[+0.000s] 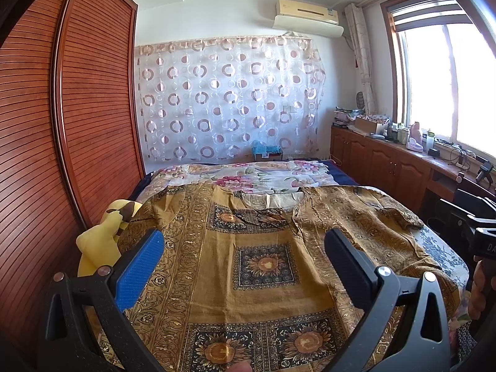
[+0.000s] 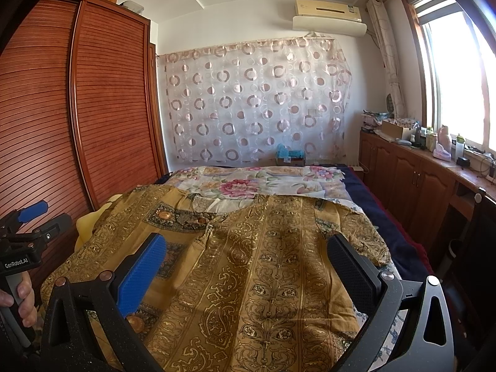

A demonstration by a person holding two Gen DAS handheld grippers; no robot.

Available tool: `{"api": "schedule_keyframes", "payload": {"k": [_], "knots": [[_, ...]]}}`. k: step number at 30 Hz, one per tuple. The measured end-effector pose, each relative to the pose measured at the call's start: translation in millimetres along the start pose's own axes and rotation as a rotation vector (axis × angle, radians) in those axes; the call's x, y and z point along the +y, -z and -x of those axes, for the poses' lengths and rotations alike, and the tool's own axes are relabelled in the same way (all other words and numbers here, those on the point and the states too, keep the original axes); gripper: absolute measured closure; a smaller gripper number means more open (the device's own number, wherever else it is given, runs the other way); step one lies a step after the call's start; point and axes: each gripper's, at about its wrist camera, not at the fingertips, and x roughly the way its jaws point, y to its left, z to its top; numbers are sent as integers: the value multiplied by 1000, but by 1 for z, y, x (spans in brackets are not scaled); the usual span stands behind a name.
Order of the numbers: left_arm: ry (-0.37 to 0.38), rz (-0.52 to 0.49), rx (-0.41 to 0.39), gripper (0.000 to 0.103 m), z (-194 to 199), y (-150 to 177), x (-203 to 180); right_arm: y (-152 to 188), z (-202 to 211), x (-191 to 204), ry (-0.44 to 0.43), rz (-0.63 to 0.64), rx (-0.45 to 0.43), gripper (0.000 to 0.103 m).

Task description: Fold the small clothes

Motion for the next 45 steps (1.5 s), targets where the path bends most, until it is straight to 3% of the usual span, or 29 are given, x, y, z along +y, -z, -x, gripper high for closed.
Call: {"api": "schedule_keyframes", "payload": {"k": [27, 36, 45], "knots": [[6, 13, -4, 0, -3, 4, 7, 4, -9, 3, -31, -3, 12, 0], [-85, 31, 46, 0, -28, 12, 47, 7, -31, 6, -95, 16, 53, 0], [-74, 82, 137, 0, -52, 21, 109, 3, -52, 9, -158, 50, 98, 0]]}}
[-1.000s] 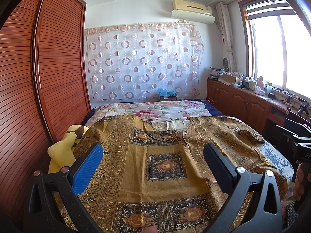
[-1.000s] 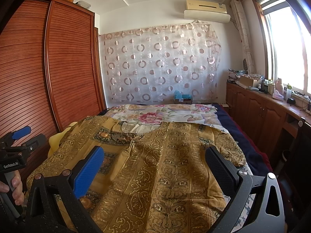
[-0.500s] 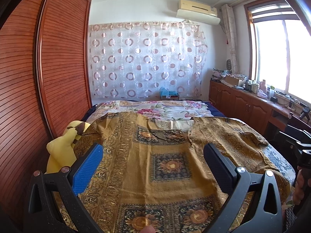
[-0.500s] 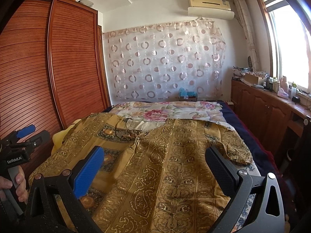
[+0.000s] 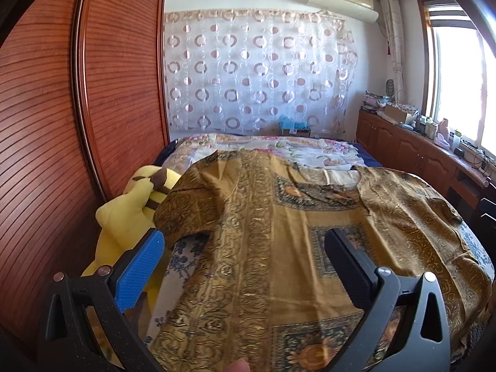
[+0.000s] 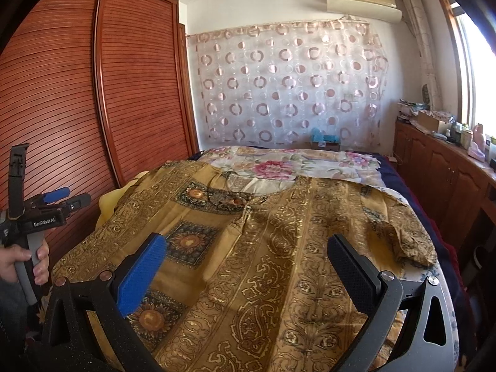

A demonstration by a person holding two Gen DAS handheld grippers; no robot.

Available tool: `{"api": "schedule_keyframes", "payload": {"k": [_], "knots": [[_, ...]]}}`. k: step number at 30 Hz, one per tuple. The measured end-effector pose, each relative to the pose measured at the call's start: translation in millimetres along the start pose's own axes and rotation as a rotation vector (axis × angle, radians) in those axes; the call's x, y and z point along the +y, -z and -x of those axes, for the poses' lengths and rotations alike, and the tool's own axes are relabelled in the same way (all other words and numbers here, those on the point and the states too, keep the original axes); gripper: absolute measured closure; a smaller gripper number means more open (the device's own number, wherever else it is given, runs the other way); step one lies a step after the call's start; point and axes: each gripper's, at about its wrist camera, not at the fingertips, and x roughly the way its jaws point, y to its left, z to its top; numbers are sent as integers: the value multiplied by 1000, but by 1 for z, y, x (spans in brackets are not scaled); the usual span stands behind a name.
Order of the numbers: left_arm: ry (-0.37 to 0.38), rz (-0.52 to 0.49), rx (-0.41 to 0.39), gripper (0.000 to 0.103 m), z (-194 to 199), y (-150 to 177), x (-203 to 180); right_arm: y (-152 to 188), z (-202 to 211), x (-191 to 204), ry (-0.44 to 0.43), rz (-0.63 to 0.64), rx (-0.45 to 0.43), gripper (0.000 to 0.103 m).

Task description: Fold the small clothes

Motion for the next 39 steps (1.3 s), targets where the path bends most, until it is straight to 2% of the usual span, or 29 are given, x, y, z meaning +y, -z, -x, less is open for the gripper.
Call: {"api": "schedule_keyframes", "payload": {"k": [6, 10, 18, 20, 21, 25, 28, 33, 36, 39], "knots": [[12, 36, 61, 0, -17, 0, 33, 0, -11, -4, -32, 8, 39, 0], [24, -6, 111, 3, -34, -2, 42, -2, -16, -9, -42, 16, 69, 0], [24, -59, 264, 24, -85, -2, 66, -21, -33, -3, -54, 57, 93, 0], [33, -51, 299, 40, -100, -1, 76, -27, -41, -2, -64, 72, 101, 0], [37, -50, 313, 43, -106, 0, 80, -30, -47, -2, -69, 82, 106, 0], [20, -66, 373, 51, -131, 5, 90, -39, -71, 2, -91, 109, 138, 0], [10, -107, 402, 53, -140, 7, 89, -40, -85, 8, -111, 122, 163, 0], [-5, -121, 425, 56, -155, 6, 95, -46, -94, 10, -135, 118, 183, 0], [11, -105, 425, 60, -161, 5, 98, -45, -90, 9, -144, 112, 178, 0], [18, -102, 434, 72, -163, 2, 97, -42, -87, 9, -149, 115, 179, 0]]}}
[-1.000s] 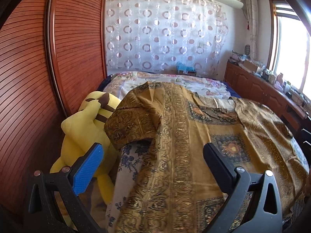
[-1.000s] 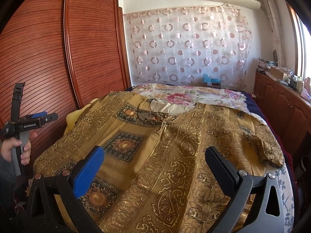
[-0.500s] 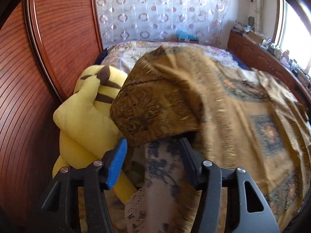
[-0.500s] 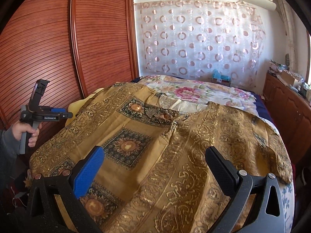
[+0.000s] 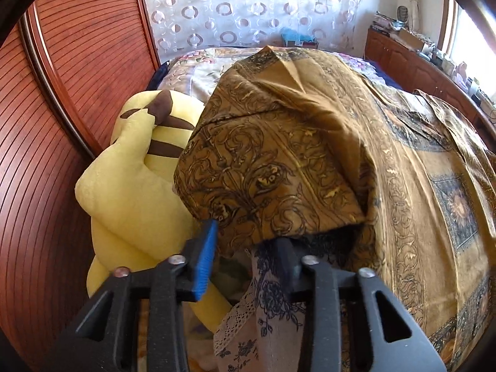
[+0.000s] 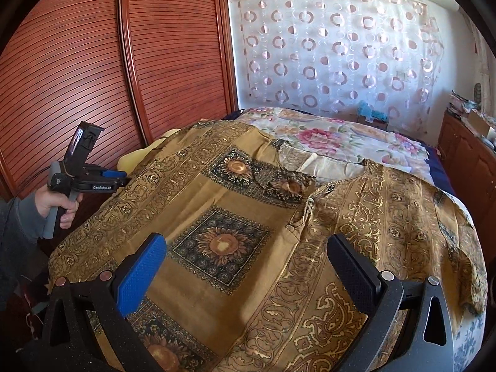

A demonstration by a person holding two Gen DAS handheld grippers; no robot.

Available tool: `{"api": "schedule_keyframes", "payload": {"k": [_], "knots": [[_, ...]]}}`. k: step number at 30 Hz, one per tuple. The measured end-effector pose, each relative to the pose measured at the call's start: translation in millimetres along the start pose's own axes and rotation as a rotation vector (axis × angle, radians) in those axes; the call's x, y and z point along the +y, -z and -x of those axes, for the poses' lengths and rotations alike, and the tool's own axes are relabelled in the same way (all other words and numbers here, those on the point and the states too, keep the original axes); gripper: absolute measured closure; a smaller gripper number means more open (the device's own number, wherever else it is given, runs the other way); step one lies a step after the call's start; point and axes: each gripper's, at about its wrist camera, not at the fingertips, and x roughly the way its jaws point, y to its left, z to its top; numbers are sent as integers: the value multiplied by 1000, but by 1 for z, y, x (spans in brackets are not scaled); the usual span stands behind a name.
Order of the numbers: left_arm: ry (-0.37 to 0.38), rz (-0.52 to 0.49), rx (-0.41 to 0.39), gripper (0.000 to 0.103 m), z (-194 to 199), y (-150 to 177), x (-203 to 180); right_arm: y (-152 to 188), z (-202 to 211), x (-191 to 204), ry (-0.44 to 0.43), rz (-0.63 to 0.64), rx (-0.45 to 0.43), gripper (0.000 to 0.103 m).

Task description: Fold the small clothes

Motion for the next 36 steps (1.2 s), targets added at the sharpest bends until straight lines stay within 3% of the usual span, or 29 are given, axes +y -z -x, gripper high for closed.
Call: {"api": "schedule_keyframes", "payload": {"k": [2, 4, 11, 15, 19, 24, 26, 27, 29, 30, 36], "knots": [[-17, -17, -6, 92, 2, -2, -1, 2, 1, 0, 2, 3, 0, 0], [-43, -24, -44, 97, 11, -7, -1, 3, -1, 0, 2, -2, 2, 0], [-14, -66, -178, 99, 60, -45, -20, 4, -3, -5, 6, -28, 4, 0], [43, -145, -214, 99, 80, -64, -58, 4, 0, -9, 14, -45, -5, 0], [110, -199, -233, 98, 94, -61, -100, 7, 4, -13, 21, -63, -12, 0], [155, -238, -222, 75, 96, -40, -127, 11, 6, -14, 35, -75, -8, 0], [179, -227, -214, 58, 98, -32, -127, 12, 6, -14, 40, -80, -5, 0], [184, -219, -220, 55, 100, -27, -124, 10, 6, -13, 41, -83, -4, 0], [189, -205, -221, 33, 103, -20, -117, 10, 6, -11, 44, -86, -4, 0], [192, -193, -222, 28, 105, -16, -117, 9, 5, -9, 45, -85, -3, 0], [180, -65, -243, 25, 109, 12, -91, -3, -1, 2, 52, -42, 2, 0]]}}
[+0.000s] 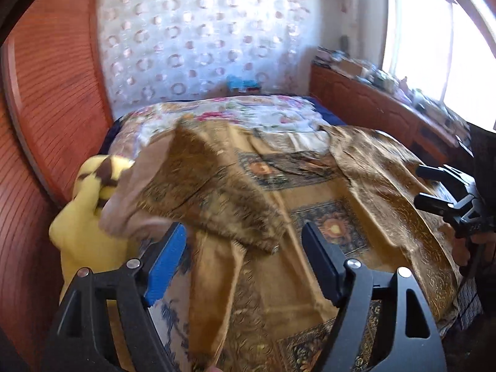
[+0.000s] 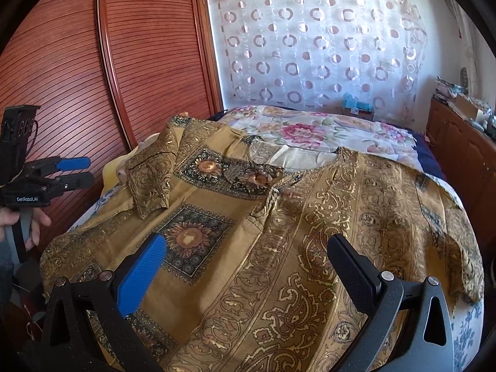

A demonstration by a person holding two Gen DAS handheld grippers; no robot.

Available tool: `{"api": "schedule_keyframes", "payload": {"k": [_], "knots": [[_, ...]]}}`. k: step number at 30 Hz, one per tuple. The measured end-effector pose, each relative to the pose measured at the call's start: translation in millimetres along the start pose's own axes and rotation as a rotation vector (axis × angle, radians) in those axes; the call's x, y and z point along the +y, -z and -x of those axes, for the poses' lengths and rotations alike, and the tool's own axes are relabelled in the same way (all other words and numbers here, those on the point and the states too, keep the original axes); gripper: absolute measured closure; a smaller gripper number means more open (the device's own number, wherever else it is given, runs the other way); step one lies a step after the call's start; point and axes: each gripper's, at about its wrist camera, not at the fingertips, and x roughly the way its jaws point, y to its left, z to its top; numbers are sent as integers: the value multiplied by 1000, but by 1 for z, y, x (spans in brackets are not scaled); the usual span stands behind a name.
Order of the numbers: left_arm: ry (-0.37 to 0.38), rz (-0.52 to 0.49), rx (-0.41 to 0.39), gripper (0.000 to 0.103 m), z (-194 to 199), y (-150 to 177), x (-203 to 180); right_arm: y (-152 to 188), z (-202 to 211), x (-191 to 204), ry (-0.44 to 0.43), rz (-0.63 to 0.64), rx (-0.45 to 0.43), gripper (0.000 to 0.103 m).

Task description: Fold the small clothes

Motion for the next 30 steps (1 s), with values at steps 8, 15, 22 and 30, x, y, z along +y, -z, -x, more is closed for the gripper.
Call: {"api": "schedule_keyframes", "payload": {"k": [8, 15, 22, 30], "knots": [[-167, 119, -204, 25, 34, 14, 26, -34, -20, 25, -61, 82, -48, 2], [-228, 143, -328, 25, 47, -7, 55, -77, -67, 57, -138, 141, -95, 4], [-260, 74, -353, 25, 28, -32, 77, -94, -129, 84, -263, 203, -17, 20], [-225, 47, -285, 25, -1, -40, 100, -95, -197, 112, -335, 268, 127, 29]]}}
